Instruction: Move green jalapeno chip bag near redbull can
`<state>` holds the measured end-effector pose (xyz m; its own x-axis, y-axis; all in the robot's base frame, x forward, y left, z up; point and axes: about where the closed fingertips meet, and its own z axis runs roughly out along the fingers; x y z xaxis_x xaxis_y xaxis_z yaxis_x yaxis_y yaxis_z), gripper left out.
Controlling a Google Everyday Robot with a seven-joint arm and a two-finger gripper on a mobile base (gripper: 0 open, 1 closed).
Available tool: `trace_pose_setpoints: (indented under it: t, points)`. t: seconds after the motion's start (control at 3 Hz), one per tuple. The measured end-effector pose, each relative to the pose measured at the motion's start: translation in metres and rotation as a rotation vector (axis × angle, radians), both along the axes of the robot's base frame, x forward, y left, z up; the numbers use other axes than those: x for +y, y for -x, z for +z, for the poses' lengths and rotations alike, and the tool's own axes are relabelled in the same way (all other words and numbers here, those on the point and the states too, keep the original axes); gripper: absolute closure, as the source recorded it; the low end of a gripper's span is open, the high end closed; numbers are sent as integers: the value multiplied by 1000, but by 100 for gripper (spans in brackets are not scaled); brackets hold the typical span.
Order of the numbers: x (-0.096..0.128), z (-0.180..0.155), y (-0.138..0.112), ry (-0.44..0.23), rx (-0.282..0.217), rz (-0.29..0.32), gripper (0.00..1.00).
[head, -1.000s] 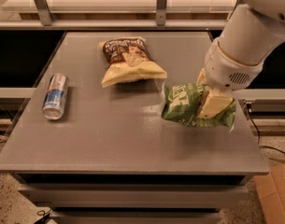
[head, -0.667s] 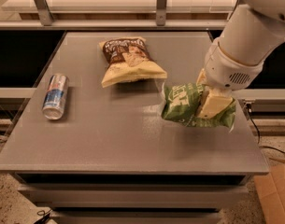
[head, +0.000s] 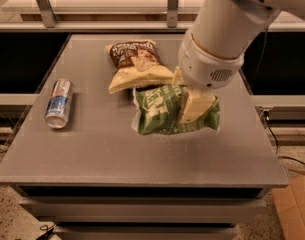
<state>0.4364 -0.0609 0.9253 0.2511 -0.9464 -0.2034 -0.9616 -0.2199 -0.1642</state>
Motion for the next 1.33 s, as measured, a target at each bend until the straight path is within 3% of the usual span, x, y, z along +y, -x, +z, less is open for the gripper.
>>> trace_pose_setpoints:
  t: [0.33, 0.67, 1.33]
  points:
    - [52, 7, 6, 20, -16, 125, 100]
    - [105, 5, 2, 34, -19, 204, 100]
    - [111, 5, -7, 28, -41, 179, 100]
